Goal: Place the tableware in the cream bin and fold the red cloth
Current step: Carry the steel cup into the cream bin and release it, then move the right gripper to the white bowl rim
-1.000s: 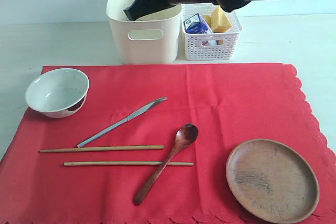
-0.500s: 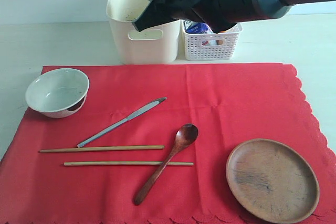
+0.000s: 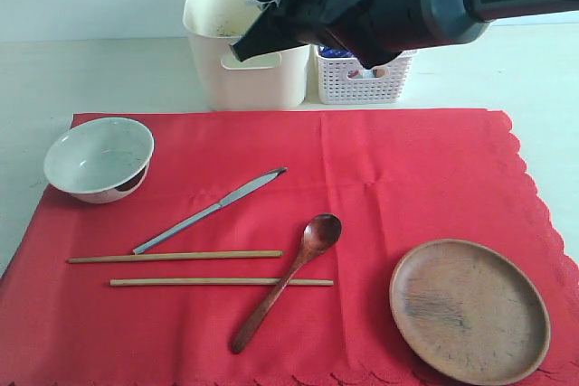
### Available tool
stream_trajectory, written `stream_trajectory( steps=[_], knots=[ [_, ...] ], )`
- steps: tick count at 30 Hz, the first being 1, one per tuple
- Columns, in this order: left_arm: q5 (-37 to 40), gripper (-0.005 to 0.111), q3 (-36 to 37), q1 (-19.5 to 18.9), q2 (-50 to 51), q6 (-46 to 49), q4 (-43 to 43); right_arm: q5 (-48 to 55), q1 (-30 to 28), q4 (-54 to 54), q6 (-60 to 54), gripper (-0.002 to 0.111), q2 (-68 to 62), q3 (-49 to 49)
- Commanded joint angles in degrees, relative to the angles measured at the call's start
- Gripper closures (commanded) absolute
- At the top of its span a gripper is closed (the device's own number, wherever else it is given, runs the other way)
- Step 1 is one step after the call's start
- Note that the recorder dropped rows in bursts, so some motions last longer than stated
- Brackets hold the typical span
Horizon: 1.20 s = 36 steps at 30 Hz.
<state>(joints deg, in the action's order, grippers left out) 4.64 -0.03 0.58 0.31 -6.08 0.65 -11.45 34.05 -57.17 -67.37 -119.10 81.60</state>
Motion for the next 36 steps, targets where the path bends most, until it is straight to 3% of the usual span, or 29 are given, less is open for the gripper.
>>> stream_trajectory(
  steps=[1, 6, 11, 30, 36],
  knots=[
    [-0.1, 0.104, 0.0, 0.0, -0.3, -0.1, -0.2, -0.7, -0.1, -0.1, 0.2, 0.082, 0.1, 0.1],
    [-0.1, 0.104, 0.0, 0.0, -0.3, -0.1, -0.2, -0.4, -0.1, -0.1, 0.2, 0.054, 0.1, 0.1],
    [-0.1, 0.104, 0.0, 0.0, -0.3, -0.1, -0.2, 0.7, -0.1, 0.3, 0.2, 0.041, 0.1, 0.1],
    [-0.1, 0.104, 0.0, 0.0, -0.3, -0.1, -0.2, 31.7, 0.2, 0.2, 0.0, 0.041, 8.0, 0.1],
    [-0.1, 0.104, 0.0, 0.0, -0.3, -0.1, -0.2, 33.2, 4.3, 0.2, 0.2, 0.041, 7.7, 0.1]
  ],
)
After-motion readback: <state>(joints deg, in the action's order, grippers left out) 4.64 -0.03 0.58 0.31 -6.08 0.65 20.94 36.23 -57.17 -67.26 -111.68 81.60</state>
